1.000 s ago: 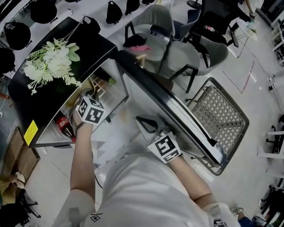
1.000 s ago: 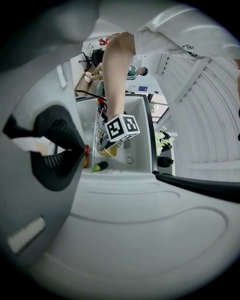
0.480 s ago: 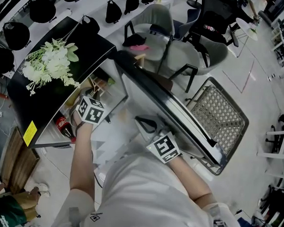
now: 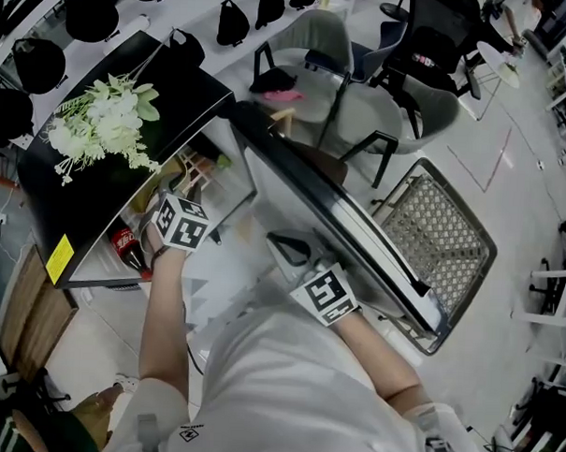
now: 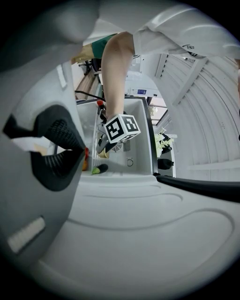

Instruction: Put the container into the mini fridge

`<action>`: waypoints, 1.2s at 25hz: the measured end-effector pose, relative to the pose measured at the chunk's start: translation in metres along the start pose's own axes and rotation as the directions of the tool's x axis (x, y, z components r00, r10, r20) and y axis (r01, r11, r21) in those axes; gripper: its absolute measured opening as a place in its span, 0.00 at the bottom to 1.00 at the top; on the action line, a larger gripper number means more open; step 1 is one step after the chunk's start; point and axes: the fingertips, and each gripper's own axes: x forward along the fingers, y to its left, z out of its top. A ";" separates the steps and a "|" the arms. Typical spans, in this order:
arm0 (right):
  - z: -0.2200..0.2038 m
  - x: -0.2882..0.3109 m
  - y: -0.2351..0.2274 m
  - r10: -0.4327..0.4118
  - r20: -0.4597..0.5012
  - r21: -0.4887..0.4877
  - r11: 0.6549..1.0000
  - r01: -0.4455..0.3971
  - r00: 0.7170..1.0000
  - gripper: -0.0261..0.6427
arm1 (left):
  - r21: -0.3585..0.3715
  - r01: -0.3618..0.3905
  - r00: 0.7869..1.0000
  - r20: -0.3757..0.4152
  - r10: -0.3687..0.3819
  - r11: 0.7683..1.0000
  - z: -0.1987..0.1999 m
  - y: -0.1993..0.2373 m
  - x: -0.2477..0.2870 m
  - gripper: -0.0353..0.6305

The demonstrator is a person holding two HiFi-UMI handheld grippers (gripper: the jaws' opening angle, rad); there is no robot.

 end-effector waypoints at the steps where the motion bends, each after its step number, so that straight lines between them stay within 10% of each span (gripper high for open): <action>1: 0.001 0.000 0.000 0.006 0.001 0.000 1.000 -0.006 1.000 0.04 | -0.004 -0.004 1.000 0.002 0.004 1.000 0.000 0.000 -0.002 0.27; 14: 0.009 0.001 0.013 0.124 0.010 -0.037 0.992 -0.123 0.992 0.04 | -0.184 -0.040 0.991 0.118 0.063 0.982 0.004 -0.010 -0.057 0.18; 30: 0.021 0.006 0.052 0.322 0.006 -0.086 0.943 -0.320 0.947 0.04 | -0.464 -0.002 0.972 0.207 0.111 0.886 -0.037 -0.075 -0.143 0.07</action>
